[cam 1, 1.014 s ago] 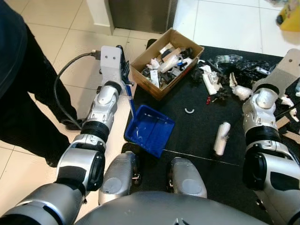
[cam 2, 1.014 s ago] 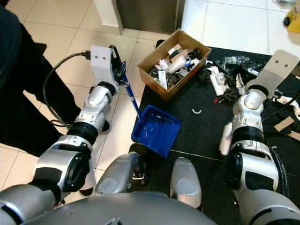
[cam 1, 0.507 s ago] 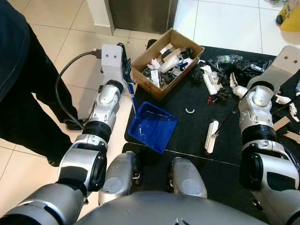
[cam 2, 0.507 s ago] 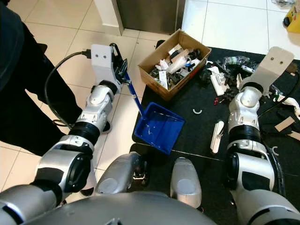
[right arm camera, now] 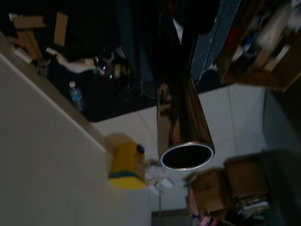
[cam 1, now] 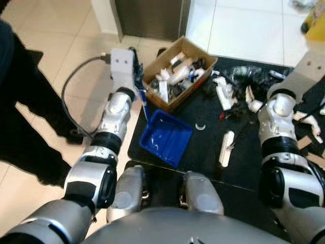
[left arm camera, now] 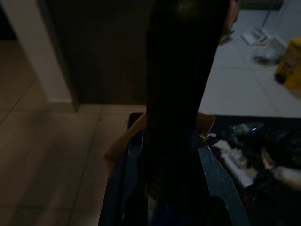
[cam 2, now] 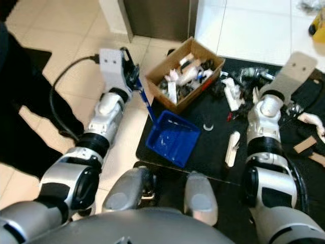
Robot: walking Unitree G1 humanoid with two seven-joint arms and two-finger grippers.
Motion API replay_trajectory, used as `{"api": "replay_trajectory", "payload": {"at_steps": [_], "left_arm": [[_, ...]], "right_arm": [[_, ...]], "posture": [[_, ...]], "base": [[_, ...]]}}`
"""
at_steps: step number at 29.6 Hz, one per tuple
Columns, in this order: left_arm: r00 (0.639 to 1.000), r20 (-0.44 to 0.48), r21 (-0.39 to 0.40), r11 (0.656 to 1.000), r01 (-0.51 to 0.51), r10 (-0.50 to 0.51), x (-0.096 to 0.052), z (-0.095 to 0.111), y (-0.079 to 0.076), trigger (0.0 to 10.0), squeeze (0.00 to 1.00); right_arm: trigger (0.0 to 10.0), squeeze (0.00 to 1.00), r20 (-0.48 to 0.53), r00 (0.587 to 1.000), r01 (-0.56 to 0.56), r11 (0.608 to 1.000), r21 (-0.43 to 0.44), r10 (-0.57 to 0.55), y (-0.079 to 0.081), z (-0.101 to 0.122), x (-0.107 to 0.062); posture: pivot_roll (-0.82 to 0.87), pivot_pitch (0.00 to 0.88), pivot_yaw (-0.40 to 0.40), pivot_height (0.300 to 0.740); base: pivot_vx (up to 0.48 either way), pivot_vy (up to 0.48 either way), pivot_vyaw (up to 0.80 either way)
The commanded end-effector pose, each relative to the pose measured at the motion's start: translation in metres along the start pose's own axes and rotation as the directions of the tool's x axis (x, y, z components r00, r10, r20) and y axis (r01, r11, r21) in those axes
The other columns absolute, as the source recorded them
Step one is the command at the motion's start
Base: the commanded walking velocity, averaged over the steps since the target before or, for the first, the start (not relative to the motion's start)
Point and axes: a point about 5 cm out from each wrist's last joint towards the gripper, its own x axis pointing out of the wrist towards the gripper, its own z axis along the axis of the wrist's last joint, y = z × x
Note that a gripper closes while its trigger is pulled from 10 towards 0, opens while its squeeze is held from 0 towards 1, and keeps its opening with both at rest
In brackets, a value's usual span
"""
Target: Sweep floor
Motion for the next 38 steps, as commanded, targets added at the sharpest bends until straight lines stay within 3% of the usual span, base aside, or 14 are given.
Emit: {"api": "replay_trajectory", "payload": {"at_steps": [1,8,38], "left_arm": [[0.999,0.043,-0.008,1.000,0.001,-0.001,0.0021,0.0080,-0.0008,10.0,0.00],[0.999,0.044,-0.013,1.000,0.002,-0.001,0.0021,0.0081,-0.0015,10.0,0.00],[0.998,0.051,-0.014,1.000,0.022,-0.021,0.0020,0.0102,-0.0051,10.0,0.00]], "right_arm": [[10.0,0.00,0.028,1.000,-0.009,1.000,0.012,0.008,0.0037,0.0070,0.0004],[10.0,0.00,0.025,1.000,-0.010,1.000,0.011,0.010,0.0038,0.0069,0.0005],[10.0,0.00,0.016,1.000,-0.024,1.000,0.010,0.024,0.0075,0.0066,0.0008]], "posture": [[0.02,0.000,0.044,0.740],[0.02,0.000,0.042,0.740],[0.02,0.000,0.042,0.740]], "base": [[0.300,-0.371,0.00],[0.294,-0.376,0.00],[0.000,-0.322,0.00]]}}
